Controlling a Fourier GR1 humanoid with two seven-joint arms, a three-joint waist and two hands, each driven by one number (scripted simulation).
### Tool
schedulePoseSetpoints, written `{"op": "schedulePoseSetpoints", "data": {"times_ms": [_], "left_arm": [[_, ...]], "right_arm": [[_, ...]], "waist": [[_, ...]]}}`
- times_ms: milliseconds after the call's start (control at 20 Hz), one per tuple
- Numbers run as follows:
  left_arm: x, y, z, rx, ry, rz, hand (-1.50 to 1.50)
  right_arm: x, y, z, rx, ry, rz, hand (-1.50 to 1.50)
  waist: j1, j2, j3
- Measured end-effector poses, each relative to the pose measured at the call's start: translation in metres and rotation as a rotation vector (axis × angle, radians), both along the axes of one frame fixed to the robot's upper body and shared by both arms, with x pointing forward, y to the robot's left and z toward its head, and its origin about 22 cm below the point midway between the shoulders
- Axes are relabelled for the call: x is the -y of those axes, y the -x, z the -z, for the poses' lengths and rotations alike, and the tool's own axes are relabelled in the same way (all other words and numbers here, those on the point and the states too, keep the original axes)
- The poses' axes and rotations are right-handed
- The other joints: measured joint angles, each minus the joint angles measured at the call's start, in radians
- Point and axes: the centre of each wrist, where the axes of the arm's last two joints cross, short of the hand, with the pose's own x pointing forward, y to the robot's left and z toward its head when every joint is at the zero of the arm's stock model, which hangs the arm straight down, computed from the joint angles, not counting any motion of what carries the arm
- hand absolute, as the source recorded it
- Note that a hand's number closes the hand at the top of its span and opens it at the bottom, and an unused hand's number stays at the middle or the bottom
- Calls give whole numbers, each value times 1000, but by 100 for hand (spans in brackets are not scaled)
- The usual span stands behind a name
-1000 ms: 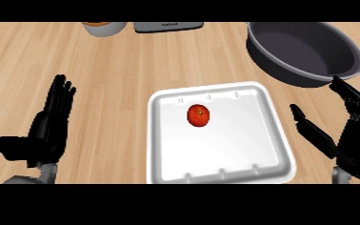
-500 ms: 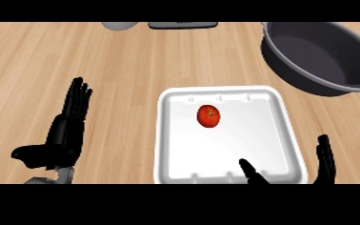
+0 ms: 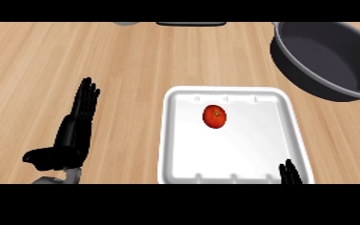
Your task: Pick the tomato from the tray and place it in the pot
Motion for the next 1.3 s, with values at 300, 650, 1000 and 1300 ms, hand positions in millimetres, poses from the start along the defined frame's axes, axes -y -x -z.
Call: {"op": "schedulePoseSetpoints", "data": {"times_ms": [300,650,1000,1300], "left_arm": [[6,-2,0,-1,1,15,0],[5,-4,5,-9,6,10,0],[8,-5,7,-13,2,8,0],[6,-2,11,-15,9,3,0]], "right_arm": [[-19,-20,-20,-172,21,23,-150],[-55,-70,-42,-345,65,67,-150],[-88,-111,-44,-452,85,62,-150],[-93,-128,-33,-468,93,54,-150]], "waist": [[11,-1,2],[11,-9,6],[5,-14,8],[0,-16,9]]}}
